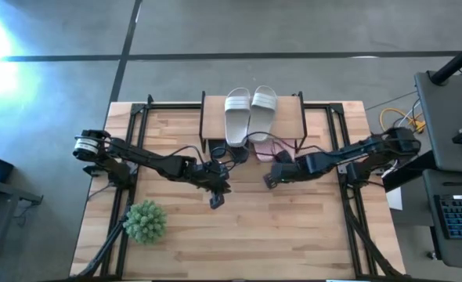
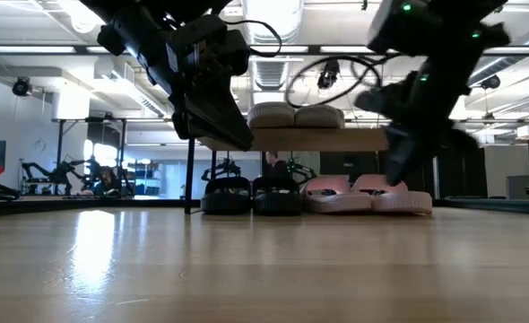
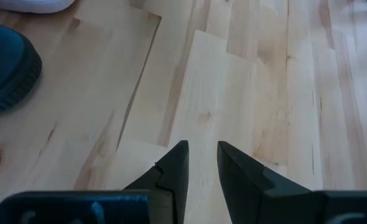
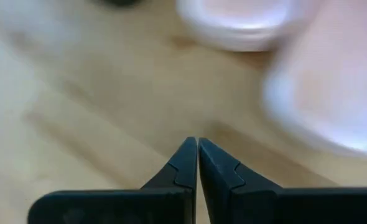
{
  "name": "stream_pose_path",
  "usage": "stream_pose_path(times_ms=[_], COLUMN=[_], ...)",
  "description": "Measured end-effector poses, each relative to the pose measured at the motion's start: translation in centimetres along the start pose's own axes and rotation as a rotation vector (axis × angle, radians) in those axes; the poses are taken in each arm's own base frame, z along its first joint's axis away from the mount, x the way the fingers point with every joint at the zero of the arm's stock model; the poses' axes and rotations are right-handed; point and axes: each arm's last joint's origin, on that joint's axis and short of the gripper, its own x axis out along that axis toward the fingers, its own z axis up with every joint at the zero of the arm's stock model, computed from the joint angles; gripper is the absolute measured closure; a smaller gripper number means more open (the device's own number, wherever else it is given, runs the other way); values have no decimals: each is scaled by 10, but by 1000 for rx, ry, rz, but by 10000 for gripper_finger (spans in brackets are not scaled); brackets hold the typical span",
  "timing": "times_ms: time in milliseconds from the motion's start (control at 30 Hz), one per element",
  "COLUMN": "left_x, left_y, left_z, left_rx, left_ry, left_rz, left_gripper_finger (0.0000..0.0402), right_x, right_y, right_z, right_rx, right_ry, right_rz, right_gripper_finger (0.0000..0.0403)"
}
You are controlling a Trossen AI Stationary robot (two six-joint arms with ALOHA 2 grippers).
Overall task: Pick and place slides into the shelf
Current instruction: Adjust the pink slides under the shelf
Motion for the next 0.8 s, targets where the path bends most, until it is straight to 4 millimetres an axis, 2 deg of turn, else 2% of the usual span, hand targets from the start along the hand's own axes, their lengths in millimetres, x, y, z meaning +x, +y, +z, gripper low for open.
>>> stream_pose_path(times_ms=[133, 233, 367, 533, 667, 800], left_x=[0, 0, 0, 0, 0, 0], left_y=[0, 1, 2, 3, 3, 3], left_z=[0, 0, 0, 1, 1, 1], left_rx=[2, 2, -1, -2, -2, -2], left_ry=[-4, -7, -8, -8, -9, -9], left_rz=[10, 17, 21, 22, 22, 22], left_gripper_finger=[332, 332, 332, 332, 332, 332], right_x=[-14, -18, -13, 2, 9, 10], right_y=[-18, -24, -26, -38, -44, -49], right_z=[-5, -5, -7, -16, -15, -6], right_rx=[78, 53, 23, 58, 61, 69], right_ry=[-31, -6, 94, 129, 55, -88], right_rz=[-176, -194, -156, -225, -265, -323], right_gripper_finger=[394, 394, 394, 394, 394, 394])
